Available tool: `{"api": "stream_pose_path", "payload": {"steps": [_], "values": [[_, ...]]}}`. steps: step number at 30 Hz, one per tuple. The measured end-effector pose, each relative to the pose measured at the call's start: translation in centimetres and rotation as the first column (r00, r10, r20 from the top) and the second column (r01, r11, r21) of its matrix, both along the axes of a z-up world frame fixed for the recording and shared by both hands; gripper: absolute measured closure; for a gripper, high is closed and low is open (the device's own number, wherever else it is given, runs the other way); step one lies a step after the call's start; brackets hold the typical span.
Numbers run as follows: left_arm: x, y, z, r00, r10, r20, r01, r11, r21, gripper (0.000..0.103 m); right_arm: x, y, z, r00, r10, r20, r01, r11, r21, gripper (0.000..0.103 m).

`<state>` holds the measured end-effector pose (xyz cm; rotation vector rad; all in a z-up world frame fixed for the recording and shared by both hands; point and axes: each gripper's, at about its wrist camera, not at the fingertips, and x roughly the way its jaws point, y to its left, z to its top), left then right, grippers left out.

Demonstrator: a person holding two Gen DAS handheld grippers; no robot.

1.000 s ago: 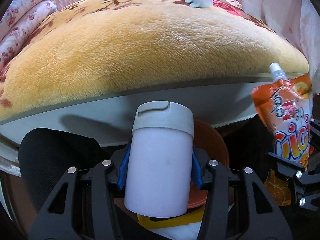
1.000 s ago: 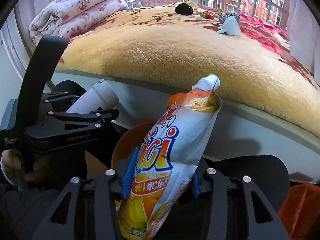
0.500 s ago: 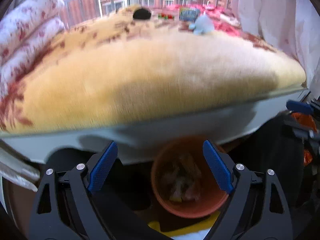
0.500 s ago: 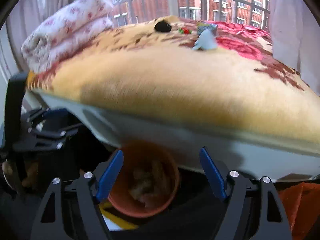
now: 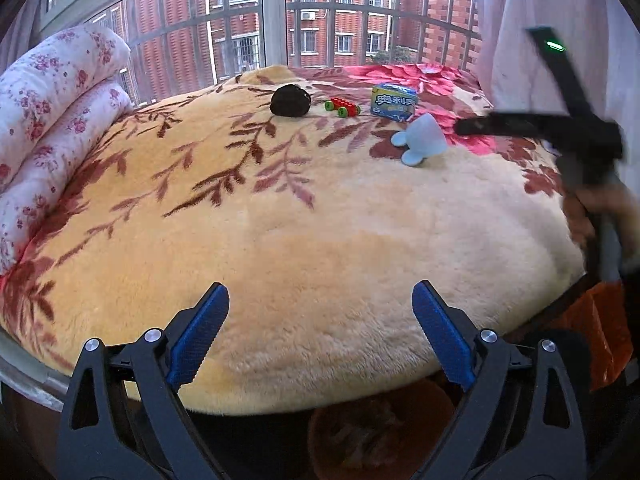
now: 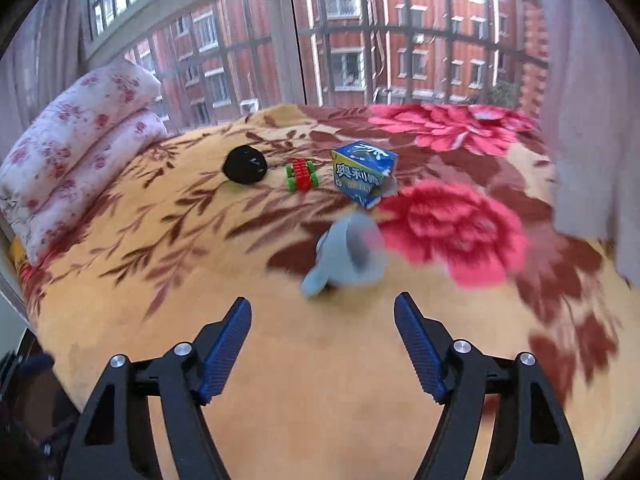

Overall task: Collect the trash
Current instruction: 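Grasp the grey-blue plastic toy with the right tool while the left tool grasps the black sponge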

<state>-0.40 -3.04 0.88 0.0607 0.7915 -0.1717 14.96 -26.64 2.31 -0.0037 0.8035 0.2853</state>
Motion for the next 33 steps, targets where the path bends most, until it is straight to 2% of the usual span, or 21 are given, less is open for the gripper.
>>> {"api": "stream_pose_path", "payload": {"steps": [2,4,5,7,9,10,14,17,19,21,25,33], "values": [[0.6,0.3,-0.2,1.000,0.013,-0.005,-0.013,1.000,0.010,0.012,3.5,-0.2,-0.7,0.999,0.006,-0.054,-0.006,1.000,0.007,0.032],[1.2,0.7,-0.3,1.000,0.025,-0.013,-0.025,1.000,0.009,0.012,6.5,-0.3,-1.9,0.992,0.035,-0.123,-0.028,0.998,0.053,0.040],[1.6,0.8,-0.3,0.999,0.031,-0.017,-0.031,0.999,0.007,0.012,7.4,-0.2,-2.5,0.988,0.046,-0.150,-0.036,0.997,0.069,0.047],[2.6,1.1,-0.2,0.999,0.035,-0.028,-0.035,0.999,-0.005,0.012,9.1,0.5,-3.9,0.979,0.069,-0.194,-0.054,0.995,0.081,0.085],[4.3,1.1,0.1,0.999,0.037,-0.031,-0.037,0.999,0.001,0.012,9.6,1.1,-5.0,0.968,0.113,-0.225,-0.084,0.987,0.137,0.094],[5.1,1.0,0.3,0.999,0.035,-0.030,-0.035,0.999,0.009,0.012,9.2,1.1,-4.9,0.974,0.110,-0.196,-0.076,0.982,0.172,0.095],[10.6,0.5,1.5,1.000,0.026,-0.002,-0.026,0.999,0.041,0.012,5.7,0.5,-4.1,0.999,0.029,-0.013,-0.027,0.983,0.184,0.095],[15.7,0.4,1.9,0.999,0.046,-0.002,-0.046,0.998,0.040,0.012,3.5,-1.3,-3.1,0.992,-0.032,0.118,0.001,0.969,0.248,0.095],[18.7,0.3,2.0,0.998,0.063,-0.002,-0.063,0.998,0.028,0.012,2.8,-2.6,-2.4,0.983,-0.065,0.171,0.010,0.953,0.304,0.095],[21.6,0.2,2.0,0.996,0.092,-0.004,-0.092,0.996,0.019,0.012,2.8,-3.4,-2.7,0.982,-0.085,0.169,0.022,0.939,0.342,0.095],[25.8,-0.1,1.9,0.990,0.137,-0.013,-0.137,0.991,0.011,0.012,3.8,-4.3,-3.8,0.988,-0.108,0.107,0.059,0.923,0.381,0.095],[32.6,-1.0,1.0,0.975,0.215,-0.045,-0.217,0.976,-0.025,0.012,3.7,-5.0,-4.0,0.989,-0.103,0.110,0.046,0.901,0.432,0.094]]}}
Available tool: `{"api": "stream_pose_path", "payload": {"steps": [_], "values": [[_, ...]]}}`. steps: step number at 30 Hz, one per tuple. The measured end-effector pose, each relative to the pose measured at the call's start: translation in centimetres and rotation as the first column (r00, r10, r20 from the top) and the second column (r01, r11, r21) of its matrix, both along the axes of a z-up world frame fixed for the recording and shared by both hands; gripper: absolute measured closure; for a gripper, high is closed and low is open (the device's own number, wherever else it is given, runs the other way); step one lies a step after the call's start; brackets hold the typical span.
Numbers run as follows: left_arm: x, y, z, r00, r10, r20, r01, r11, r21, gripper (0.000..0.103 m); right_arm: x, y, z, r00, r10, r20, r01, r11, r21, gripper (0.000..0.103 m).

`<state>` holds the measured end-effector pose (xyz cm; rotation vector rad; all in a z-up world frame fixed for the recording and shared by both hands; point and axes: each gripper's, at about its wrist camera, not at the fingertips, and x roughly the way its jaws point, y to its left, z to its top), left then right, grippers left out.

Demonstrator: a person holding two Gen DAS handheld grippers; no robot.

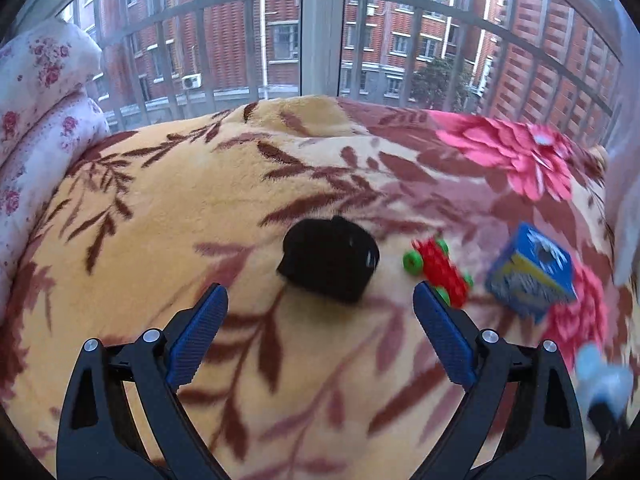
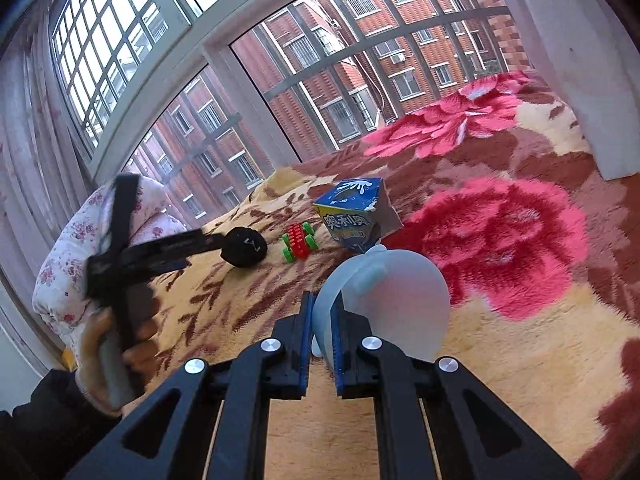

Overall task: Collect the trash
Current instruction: 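Grasp the grey-blue plastic toy with the right tool while the left tool grasps the black sponge, then carry the toy and sponge over the orange bucket and open both tools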

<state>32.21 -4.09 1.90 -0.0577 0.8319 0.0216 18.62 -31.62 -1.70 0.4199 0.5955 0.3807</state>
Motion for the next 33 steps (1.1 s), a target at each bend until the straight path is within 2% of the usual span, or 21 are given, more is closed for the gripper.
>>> {"api": "stream_pose_path", "payload": {"steps": [3,8,9,10,12,13,15,18,24,27,33], "values": [[1.9,-0.5,-0.7,0.999,0.038,0.005,-0.038,0.999,-0.001,0.012,0.0,-0.3,-0.1,1.000,0.002,-0.002,-0.002,1.000,0.027,0.094],[5.6,-1.0,-2.9,0.993,0.120,0.015,-0.121,0.987,0.105,0.012,0.4,-0.8,-0.5,1.000,0.006,-0.018,-0.005,0.998,0.066,0.094],[6.4,-0.9,-3.8,0.993,0.121,0.000,-0.120,0.986,0.116,0.016,0.4,-0.9,-0.5,1.000,0.007,-0.018,-0.005,0.998,0.069,0.094],[6.8,-0.8,-4.5,0.995,0.103,-0.014,-0.101,0.989,0.108,0.028,0.5,-0.9,-0.5,1.000,0.006,-0.018,-0.005,0.998,0.070,0.094],[7.3,-1.0,-5.6,0.998,0.053,-0.039,-0.050,0.996,0.072,0.038,0.5,-0.9,-0.5,1.000,0.005,-0.020,-0.004,0.997,0.071,0.094],[7.1,-1.7,-5.4,0.999,0.038,-0.018,-0.036,0.994,0.104,0.046,0.5,-0.8,-0.5,1.000,0.005,-0.021,-0.003,0.997,0.071,0.094],[6.2,-3.0,-5.1,1.000,0.008,0.022,-0.012,0.983,0.182,0.048,0.6,-0.8,-0.6,1.000,0.003,-0.023,-0.001,0.998,0.070,0.094],[5.3,-3.7,-4.8,0.999,-0.015,0.040,0.006,0.976,0.217,0.050,0.6,-0.8,-0.6,1.000,-0.004,-0.031,0.006,0.998,0.066,0.094],[1.3,-3.9,-3.1,0.996,-0.059,0.063,0.044,0.973,0.226,0.051,0.8,-1.0,-0.7,0.999,-0.010,-0.040,0.013,0.997,0.075,0.094],[-2.6,-3.9,-1.6,0.994,-0.084,0.066,0.067,0.971,0.231,0.051,1.0,-1.1,-1.0,0.998,-0.006,-0.061,0.011,0.996,0.083,0.094],[-13.1,-3.2,1.5,0.990,-0.113,0.086,0.090,0.967,0.239,0.050,0.7,-1.1,-0.9,0.996,-0.047,-0.078,0.052,0.997,0.063,0.094]]}}
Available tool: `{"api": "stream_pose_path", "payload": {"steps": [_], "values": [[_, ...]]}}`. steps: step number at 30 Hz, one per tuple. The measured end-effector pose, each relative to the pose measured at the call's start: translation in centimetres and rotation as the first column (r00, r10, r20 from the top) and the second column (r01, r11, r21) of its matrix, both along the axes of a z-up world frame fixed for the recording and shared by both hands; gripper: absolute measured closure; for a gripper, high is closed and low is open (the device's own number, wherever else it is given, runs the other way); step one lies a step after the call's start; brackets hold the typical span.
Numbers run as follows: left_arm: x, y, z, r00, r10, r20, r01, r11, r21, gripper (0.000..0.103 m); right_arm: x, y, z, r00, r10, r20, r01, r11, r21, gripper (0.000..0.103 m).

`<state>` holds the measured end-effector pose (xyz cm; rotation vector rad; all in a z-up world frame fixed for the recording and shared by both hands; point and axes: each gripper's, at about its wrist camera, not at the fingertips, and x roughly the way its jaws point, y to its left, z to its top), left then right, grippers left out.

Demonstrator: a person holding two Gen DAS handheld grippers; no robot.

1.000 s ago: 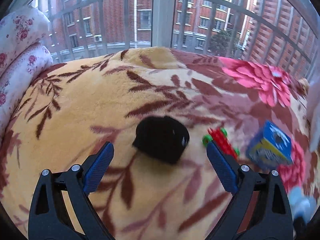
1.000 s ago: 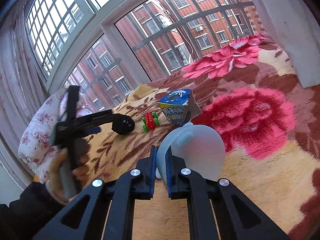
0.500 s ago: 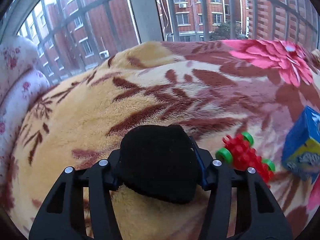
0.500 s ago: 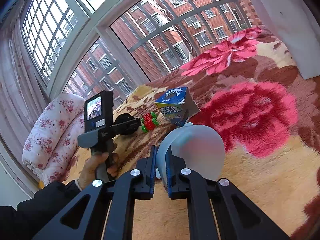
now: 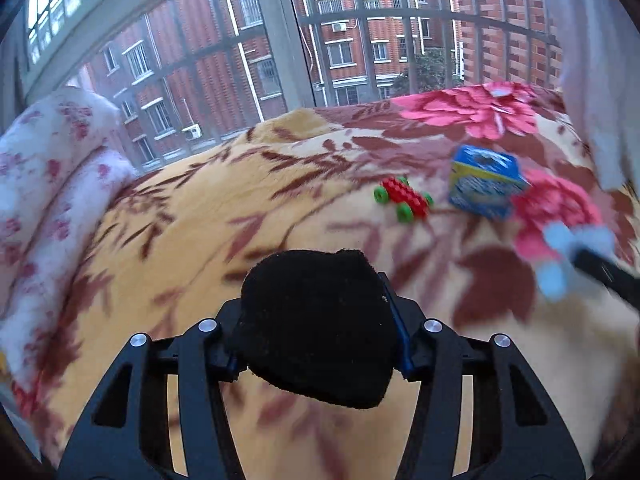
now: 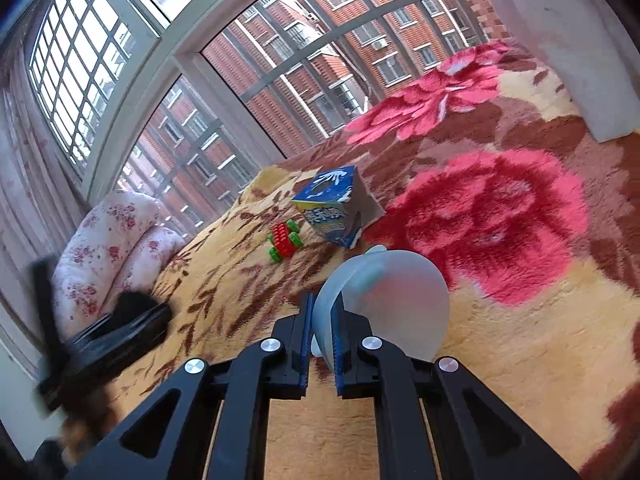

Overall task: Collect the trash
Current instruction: 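Carry the toy and sponge over the orange bucket and open both tools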

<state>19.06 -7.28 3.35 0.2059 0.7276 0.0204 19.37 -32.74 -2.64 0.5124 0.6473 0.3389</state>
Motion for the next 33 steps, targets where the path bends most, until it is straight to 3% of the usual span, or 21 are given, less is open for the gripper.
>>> {"api": "stream_pose_path", "payload": {"steps": [4,8,15,23,27,33], "values": [[-6.4,0.8,1.5,1.000,0.006,-0.001,-0.006,0.999,-0.031,0.050,-1.8,0.9,1.3,1.000,-0.025,0.006,0.025,0.998,-0.062,0.094],[-12.0,1.5,1.9,1.000,-0.011,-0.010,0.010,0.997,-0.076,0.050,-7.1,2.8,2.9,0.999,0.029,0.024,-0.027,0.997,-0.079,0.094],[-20.3,1.6,0.5,0.997,-0.075,-0.028,0.070,0.988,-0.138,0.050,-17.9,5.8,5.0,0.988,0.144,0.053,-0.132,0.974,-0.183,0.094],[-27.4,2.1,-1.1,0.989,-0.147,-0.023,0.142,0.980,-0.138,0.050,-27.8,7.7,6.9,0.972,0.224,0.072,-0.199,0.946,-0.258,0.094],[-29.4,2.6,-2.1,0.983,-0.177,-0.052,0.168,0.975,-0.144,0.050,-30.7,8.6,6.0,0.965,0.262,0.015,-0.248,0.929,-0.274,0.094],[-30.6,3.4,-5.4,0.972,-0.191,-0.139,0.165,0.971,-0.175,0.050,-33.2,10.1,2.1,0.949,0.287,-0.130,-0.313,0.898,-0.309,0.094]]}}
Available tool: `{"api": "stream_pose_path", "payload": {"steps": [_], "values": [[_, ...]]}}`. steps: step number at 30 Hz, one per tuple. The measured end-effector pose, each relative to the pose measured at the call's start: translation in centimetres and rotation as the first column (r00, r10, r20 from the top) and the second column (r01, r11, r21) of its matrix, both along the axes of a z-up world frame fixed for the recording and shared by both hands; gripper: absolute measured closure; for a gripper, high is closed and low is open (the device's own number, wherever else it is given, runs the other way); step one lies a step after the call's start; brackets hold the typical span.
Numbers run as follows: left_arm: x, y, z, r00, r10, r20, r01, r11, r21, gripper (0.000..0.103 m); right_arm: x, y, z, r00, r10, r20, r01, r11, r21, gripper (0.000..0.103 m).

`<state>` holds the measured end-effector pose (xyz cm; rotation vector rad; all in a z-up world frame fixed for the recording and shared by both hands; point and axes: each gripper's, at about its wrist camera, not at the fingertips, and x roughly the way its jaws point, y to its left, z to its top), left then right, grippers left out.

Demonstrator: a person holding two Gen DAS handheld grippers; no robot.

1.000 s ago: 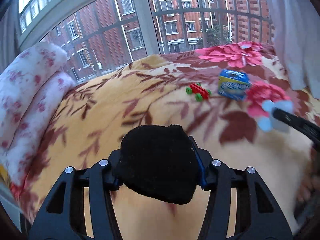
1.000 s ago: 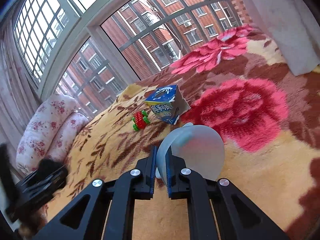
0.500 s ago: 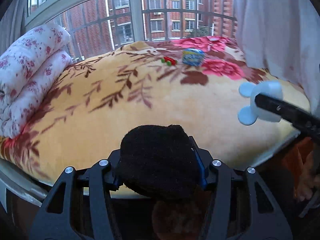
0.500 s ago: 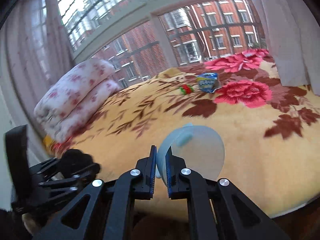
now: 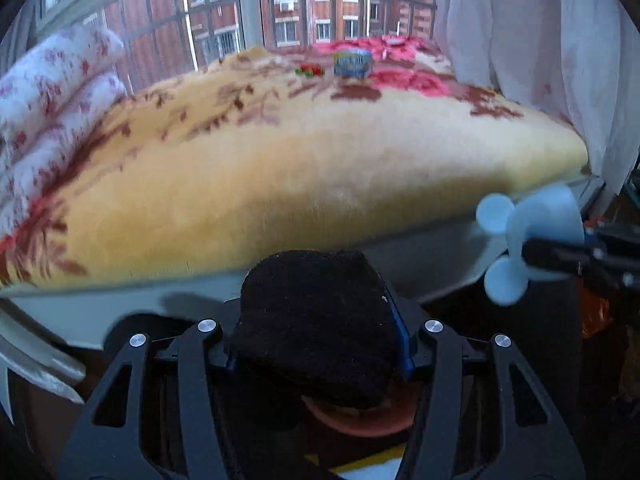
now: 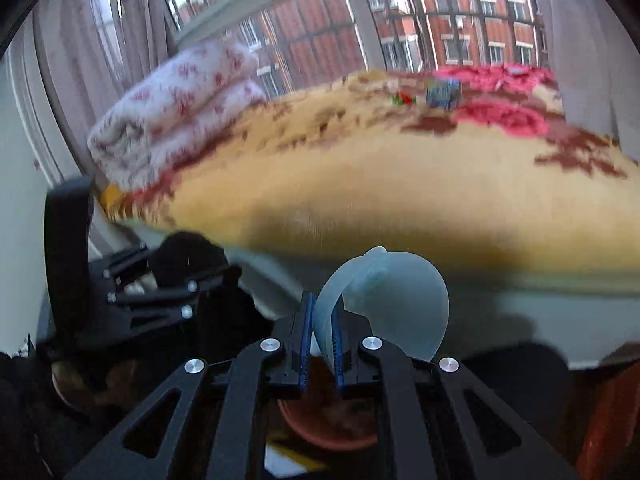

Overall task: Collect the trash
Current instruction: 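Carry the toy and sponge over the orange bucket and open both tools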

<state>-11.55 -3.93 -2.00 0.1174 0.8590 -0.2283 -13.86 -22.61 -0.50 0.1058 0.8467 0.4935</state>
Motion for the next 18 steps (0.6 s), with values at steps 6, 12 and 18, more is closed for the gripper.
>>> {"api": "stream_pose_path", "payload": {"steps": [6,12,18], "values": [[1.2,-0.2,-6.1,0.985,-0.005,-0.174,0.010,1.000,0.026,0.050,0.7,1.2,-6.2,0.978,0.023,-0.209,-0.035,0.998,-0.052,0.094],[3.5,-0.7,-11.7,0.946,-0.012,-0.324,0.035,0.997,0.065,0.050,3.6,2.4,-11.8,0.929,-0.001,-0.371,-0.049,0.991,-0.125,0.094],[3.9,-0.1,-12.2,0.937,0.003,-0.351,0.017,0.998,0.053,0.039,4.2,2.7,-12.5,0.920,0.018,-0.392,-0.071,0.990,-0.121,0.067]]}}
